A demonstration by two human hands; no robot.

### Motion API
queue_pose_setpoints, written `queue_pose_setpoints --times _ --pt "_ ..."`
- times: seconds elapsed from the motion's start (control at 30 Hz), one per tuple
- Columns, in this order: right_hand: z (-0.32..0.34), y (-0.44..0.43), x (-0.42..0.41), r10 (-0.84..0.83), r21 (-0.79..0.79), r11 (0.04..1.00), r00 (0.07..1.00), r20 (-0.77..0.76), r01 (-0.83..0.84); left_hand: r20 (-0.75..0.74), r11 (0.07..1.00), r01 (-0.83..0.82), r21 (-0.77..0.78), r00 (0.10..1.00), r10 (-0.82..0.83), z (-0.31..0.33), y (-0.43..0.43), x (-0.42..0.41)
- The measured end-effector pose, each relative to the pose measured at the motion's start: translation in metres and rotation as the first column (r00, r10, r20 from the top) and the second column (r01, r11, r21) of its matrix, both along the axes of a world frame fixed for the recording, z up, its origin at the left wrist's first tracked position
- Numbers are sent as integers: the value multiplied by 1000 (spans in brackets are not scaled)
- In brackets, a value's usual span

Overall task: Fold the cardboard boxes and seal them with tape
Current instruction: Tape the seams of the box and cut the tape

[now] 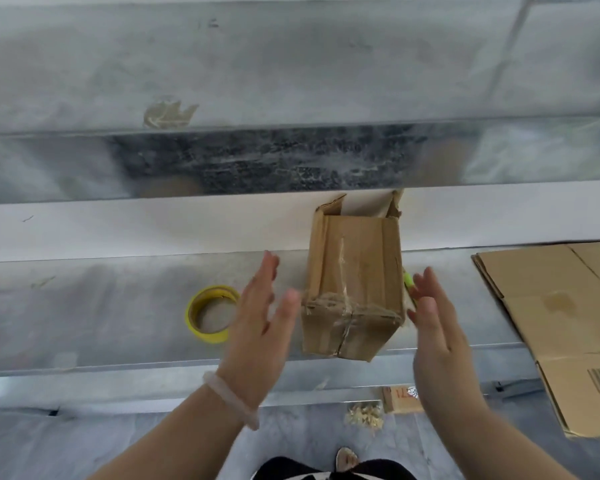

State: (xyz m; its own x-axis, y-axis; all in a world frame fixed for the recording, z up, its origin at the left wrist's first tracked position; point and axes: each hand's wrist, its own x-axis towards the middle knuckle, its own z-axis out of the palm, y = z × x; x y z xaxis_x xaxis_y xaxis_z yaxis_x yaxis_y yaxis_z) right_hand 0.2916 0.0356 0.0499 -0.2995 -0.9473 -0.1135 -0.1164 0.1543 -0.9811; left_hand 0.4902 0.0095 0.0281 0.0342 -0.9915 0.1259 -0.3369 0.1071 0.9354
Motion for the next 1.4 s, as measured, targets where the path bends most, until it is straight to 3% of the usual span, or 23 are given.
queue_pose_setpoints --times 0.03,0.07,0.2,0.3,0.5,0.63,0.8,0.9,1.0,1.1,1.17,1.23,1.3,1.4 --pt "7 0 10 47 12 999 996 69 -48 -172 991 26 133 985 -3 15 -1 -20" --pt "11 -2 18 94 11 995 991 91 -96 -250 973 55 223 968 2 23 -4 -35" --pt "7 -14 28 43 14 999 999 -18 -42 -148 981 -67 184 984 95 24 -8 -58" --pt "3 -16 27 39 28 999 998 -40 -38 -128 985 -65 161 988 86 16 -5 -57" --pt "-1 -16 22 72 42 997 996 -61 -69 -166 969 -139 205 971 174 7 0 -63" --pt "0 -13 18 87 93 991 992 96 -96 -372 961 -81 266 911 180 14 2 -62" --pt "-7 -8 13 162 61 983 974 160 -173 -459 965 -17 261 877 140 6 2 -54" --pt "-14 -9 8 155 78 980 948 280 -183 -532 950 1 312 829 174 -1 -2 -53" --pt "-18 -12 4 165 88 976 944 287 -197 -510 959 39 281 852 115 -5 -2 -52" --pt "-13 -9 -2 247 18 966 941 230 -258 -352 990 46 132 936 4 2 5 -48" --pt "-10 -7 -7 348 -79 937 929 123 -341 -62 989 104 -102 992 -110 -2 6 -41" --pt "-11 -7 -12 379 -156 907 920 -95 -390 183 956 159 -248 976 -115 -9 4 -32" --pt "-14 -12 -20 271 -251 880 862 -429 -402 285 927 180 -328 955 -84 -10 3 -25" --pt "-23 -24 -33 132 -444 750 768 -626 -490 386 869 237 -435 921 -57 -5 3 -16"
